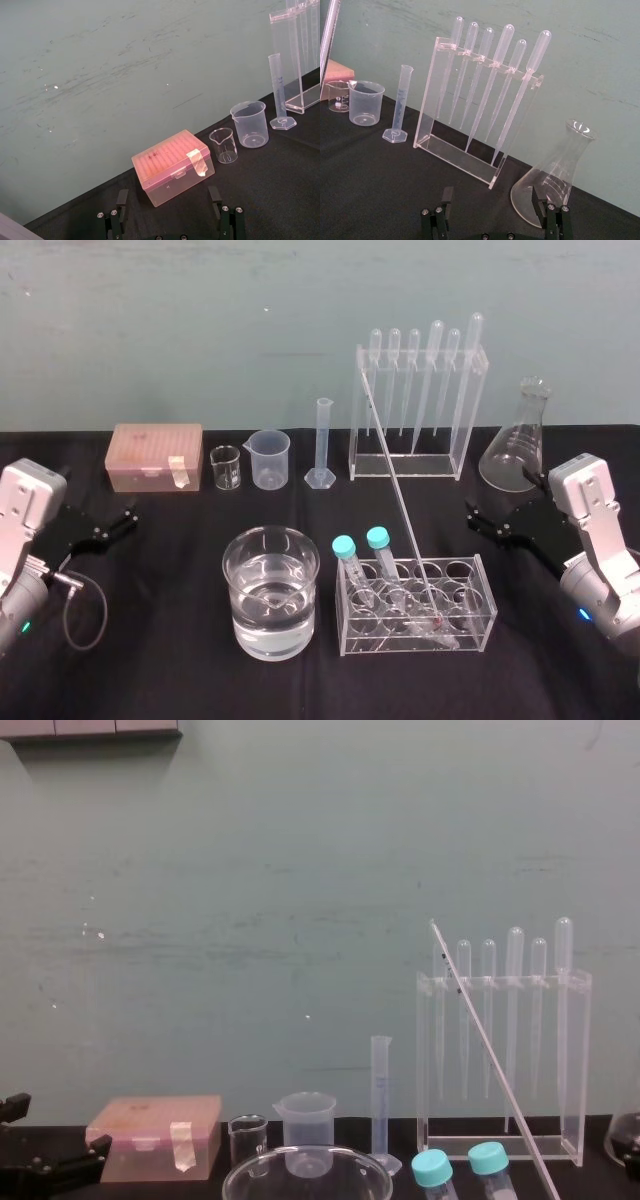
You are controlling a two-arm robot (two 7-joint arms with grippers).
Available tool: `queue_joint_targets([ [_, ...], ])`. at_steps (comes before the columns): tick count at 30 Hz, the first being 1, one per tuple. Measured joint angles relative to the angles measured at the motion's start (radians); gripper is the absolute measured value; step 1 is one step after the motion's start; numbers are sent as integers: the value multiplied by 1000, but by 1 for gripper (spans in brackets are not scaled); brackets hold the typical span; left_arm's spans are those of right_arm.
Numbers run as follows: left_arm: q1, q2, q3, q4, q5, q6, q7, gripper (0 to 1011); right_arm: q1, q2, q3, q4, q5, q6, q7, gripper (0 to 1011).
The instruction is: Hold the thermometer with one hand and immerse one end into the beaker, then reinsert it into the test tube rack.
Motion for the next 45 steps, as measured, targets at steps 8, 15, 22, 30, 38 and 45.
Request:
queue_joint_targets([
  [8, 0, 0, 0, 0, 0, 0, 0, 1008, 0, 0, 0, 0, 0, 0, 0, 1003],
  [15, 0, 0, 0, 0, 0, 0, 0, 1008, 0, 0, 0, 0, 0, 0, 0, 1003],
  [22, 0, 0, 0, 0, 0, 0, 0, 1008, 0, 0, 0, 0, 0, 0, 0, 1003],
  [30, 0, 0, 0, 0, 0, 0, 0, 1008, 0, 0, 0, 0, 0, 0, 0, 1003],
  [38, 0, 0, 0, 0, 0, 0, 0, 1008, 0, 0, 0, 0, 0, 0, 0, 1003],
  [45, 0, 0, 0, 0, 0, 0, 0, 1008, 0, 0, 0, 0, 0, 0, 0, 1003],
])
